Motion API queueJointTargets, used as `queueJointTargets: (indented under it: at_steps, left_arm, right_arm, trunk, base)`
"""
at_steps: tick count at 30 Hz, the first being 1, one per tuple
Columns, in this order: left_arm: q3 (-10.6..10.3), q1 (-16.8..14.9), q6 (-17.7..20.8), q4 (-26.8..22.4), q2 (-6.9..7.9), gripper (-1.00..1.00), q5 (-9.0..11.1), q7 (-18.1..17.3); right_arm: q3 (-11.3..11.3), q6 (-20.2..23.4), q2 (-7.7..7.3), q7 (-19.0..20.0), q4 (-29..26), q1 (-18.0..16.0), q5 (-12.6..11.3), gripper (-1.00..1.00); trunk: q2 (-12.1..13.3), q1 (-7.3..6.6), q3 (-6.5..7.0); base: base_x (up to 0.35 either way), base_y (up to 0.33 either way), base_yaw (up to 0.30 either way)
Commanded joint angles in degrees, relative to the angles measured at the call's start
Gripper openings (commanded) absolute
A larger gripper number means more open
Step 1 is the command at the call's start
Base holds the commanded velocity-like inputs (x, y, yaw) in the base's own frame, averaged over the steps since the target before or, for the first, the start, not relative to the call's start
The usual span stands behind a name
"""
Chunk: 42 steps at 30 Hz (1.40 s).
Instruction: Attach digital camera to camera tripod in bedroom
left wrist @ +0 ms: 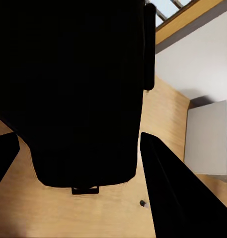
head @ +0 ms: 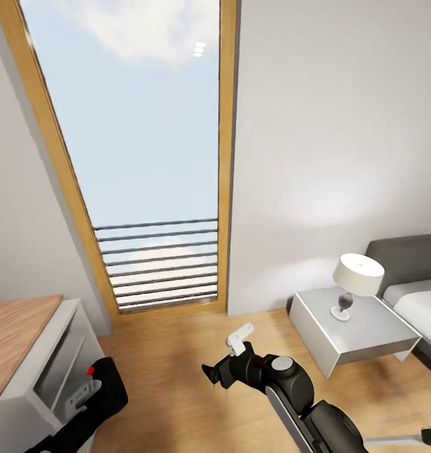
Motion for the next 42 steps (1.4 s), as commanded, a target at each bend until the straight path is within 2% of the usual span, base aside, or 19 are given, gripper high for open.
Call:
queueJointTargets:
  at_steps: [1,42]
  left_arm:
    - [0.12,-0.04,0.40,-0.04,-0.02,-1.00,0.15,-0.19]
    - [0.07,-0.03,0.40,-0.05,-0.04,-1.00,0.14,-0.18]
  right_arm:
    - [0.04,0.24,-0.03,-0.03,-0.06,-0.06,-0.17,1.00]
    - [0.03,0.16,-0.12,-0.14,-0.06,0.05,-0.16,1.00]
  trunk:
    - [-0.07,0.05,-0.09]
    - [-0.07,0.05,-0.09]
  base:
    - [0.323,0.000,0.000]
    - [0.324,0.000,0.000]
